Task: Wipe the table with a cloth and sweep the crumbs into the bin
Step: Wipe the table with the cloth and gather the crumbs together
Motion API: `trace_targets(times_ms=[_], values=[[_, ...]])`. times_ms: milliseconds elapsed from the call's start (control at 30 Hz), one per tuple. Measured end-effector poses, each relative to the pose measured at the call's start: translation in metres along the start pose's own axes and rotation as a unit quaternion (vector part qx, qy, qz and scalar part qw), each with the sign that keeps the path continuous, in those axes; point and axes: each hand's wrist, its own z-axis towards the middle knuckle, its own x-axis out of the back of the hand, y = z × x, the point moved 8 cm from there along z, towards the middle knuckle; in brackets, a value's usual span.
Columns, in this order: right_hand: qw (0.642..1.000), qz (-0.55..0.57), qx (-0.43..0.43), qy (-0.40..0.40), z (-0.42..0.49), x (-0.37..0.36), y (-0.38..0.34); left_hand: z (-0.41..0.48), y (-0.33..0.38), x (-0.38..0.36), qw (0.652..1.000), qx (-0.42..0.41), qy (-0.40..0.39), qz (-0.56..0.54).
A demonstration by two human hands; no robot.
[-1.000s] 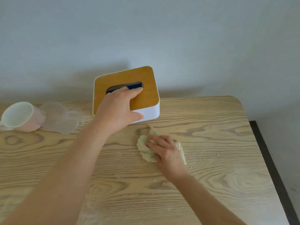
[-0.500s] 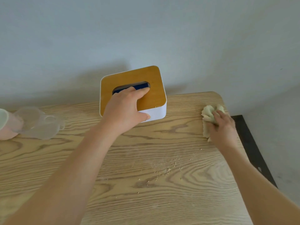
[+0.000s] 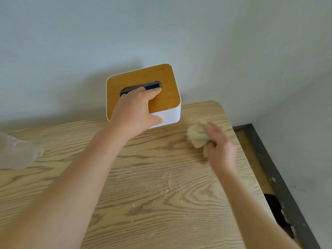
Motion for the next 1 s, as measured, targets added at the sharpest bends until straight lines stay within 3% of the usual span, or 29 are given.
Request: trace_targets(times_ms=[67, 133, 200, 367, 467, 900, 1000], values=[[0.996, -0.02, -0.084, 0.025, 0.017, 0.023, 0.036, 0.001, 0.003, -0.004, 1.0, -0.005, -0.003, 0.004], [0.993, -0.076, -0.094, -0.006, 0.012, 0.023, 0.058, 0.002, 0.007, -0.009, 1.0, -0.007, -0.007, 0.003], [0.993, -0.107, -0.04, -0.039, -0.01, 0.01, 0.056, 0.005, 0.014, -0.017, 1.0, -0.013, -0.011, 0.002], [0.988, -0.05, 0.098, -0.105, -0.089, -0.035, -0.002, 0.016, 0.048, -0.047, 0.998, -0.043, -0.035, 0.004], [0.982, -0.005, 0.118, -0.148, -0.115, -0.056, -0.029, 0.021, 0.073, -0.073, 0.995, -0.076, -0.057, 0.019], [0.981, 0.017, 0.104, -0.162, -0.112, -0.054, -0.037, 0.027, 0.113, -0.12, 0.98, -0.141, -0.066, 0.123], [0.99, 0.046, 0.09, -0.1, -0.11, -0.024, -0.042, 0.012, 0.114, -0.093, 0.977, -0.165, 0.011, 0.135]])
